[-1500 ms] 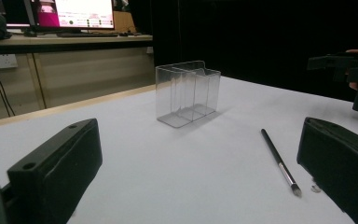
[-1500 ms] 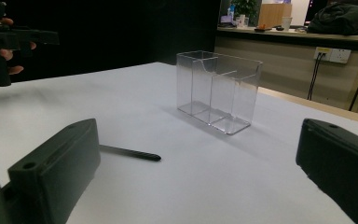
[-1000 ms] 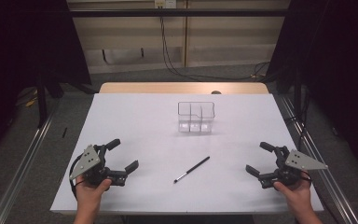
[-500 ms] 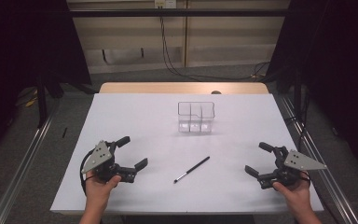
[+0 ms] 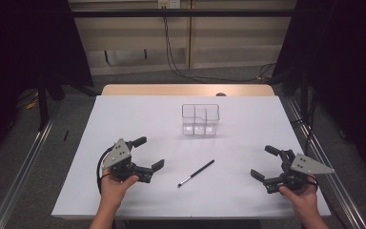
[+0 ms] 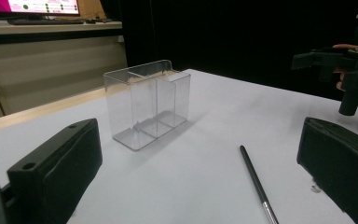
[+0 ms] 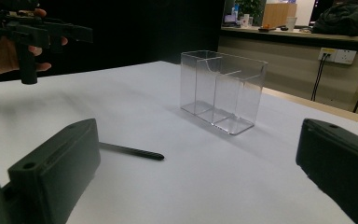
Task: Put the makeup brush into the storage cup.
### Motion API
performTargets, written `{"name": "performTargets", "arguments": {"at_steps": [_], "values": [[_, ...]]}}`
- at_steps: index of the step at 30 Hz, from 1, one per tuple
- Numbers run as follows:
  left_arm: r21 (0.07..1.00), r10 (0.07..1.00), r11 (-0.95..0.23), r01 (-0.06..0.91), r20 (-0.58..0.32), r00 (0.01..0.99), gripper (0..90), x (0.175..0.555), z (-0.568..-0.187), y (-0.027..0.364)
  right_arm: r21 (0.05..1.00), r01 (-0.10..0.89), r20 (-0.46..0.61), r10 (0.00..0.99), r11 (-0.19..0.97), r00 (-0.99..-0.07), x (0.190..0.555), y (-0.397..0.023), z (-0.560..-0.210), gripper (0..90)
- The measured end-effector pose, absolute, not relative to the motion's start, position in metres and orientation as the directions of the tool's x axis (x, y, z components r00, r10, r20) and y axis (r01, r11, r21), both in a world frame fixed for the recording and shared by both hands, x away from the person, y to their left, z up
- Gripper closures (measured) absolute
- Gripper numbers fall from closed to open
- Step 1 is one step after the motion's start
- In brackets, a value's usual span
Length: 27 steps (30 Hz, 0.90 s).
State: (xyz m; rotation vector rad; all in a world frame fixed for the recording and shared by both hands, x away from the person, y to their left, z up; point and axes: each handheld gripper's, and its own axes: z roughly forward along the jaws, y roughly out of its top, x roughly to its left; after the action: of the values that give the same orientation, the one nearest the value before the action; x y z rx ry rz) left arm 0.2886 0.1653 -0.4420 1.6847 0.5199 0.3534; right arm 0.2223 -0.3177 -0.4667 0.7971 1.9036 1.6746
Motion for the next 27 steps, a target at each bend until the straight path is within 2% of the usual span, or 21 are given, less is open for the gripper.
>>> {"name": "performTargets", "arguments": {"at_steps": [27], "values": [[0.943, 0.484, -0.236, 0.236, -0.097, 0.869, 0.0, 0.303, -0.446, 0.119, 0.989, 0.119, 0.022, 0.697, 0.091, -0.717, 0.222, -0.318, -0.468, 0.0]]}}
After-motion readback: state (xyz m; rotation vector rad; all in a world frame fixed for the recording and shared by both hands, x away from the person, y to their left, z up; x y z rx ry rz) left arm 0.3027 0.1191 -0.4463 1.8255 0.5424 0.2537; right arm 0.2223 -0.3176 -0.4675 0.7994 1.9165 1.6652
